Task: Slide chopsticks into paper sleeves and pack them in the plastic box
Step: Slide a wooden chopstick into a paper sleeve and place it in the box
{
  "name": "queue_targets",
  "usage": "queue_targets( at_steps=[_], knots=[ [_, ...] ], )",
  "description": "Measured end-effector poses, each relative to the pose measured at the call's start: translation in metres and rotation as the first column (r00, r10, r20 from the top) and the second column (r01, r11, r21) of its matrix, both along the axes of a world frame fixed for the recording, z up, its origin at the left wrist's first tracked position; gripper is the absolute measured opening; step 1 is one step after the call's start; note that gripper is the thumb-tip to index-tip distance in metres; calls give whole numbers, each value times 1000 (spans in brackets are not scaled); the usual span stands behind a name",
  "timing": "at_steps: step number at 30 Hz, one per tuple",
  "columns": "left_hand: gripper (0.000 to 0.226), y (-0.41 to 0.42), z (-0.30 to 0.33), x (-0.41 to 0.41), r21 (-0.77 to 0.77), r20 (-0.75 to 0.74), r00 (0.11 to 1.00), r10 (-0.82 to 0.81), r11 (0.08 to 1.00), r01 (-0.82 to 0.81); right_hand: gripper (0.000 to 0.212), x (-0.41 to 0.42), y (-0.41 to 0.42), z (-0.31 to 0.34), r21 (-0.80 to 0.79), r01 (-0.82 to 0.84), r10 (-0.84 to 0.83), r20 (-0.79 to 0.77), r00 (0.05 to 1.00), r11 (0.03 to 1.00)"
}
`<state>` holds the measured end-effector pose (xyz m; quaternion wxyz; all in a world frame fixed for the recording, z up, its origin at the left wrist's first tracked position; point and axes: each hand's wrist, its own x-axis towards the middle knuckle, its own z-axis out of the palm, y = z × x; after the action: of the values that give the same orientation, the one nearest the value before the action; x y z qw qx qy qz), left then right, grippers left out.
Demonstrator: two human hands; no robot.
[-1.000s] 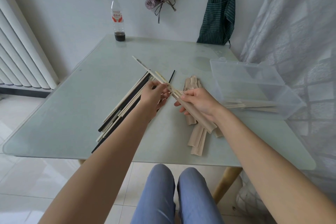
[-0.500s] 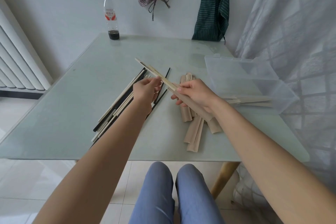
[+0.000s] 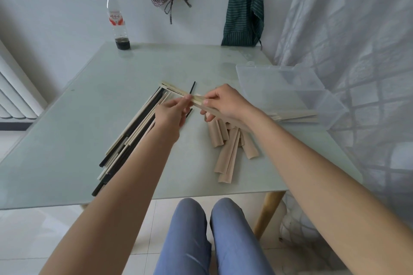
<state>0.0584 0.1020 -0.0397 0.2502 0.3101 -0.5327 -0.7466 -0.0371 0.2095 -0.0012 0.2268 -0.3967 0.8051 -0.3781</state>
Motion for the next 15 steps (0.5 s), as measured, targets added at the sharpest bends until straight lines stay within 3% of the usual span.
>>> queue_targets(
  at_steps=[5,8,11,12,15],
  knots=[
    [23,-5,5,1,91,-62,980,187,979,-181,23,-5,8,1,13,-2,3,-62,998,1000],
    [23,-4,5,-1,74,-73,978,197,979,-192,21,-4,12,4,22,4,-2,-106,994,1000],
    [10,3,8,-9,127,-111,970,218,971,-204,12,-7,19,14,96,30,-2,-282,959,995],
    [7,8,13,-13,164,-148,961,235,964,-211,19,-9,23,19,135,54,0,-367,930,989],
    [42,19,21,-31,156,-203,943,263,960,-235,31,-24,42,30,217,80,49,-532,845,973]
  ],
)
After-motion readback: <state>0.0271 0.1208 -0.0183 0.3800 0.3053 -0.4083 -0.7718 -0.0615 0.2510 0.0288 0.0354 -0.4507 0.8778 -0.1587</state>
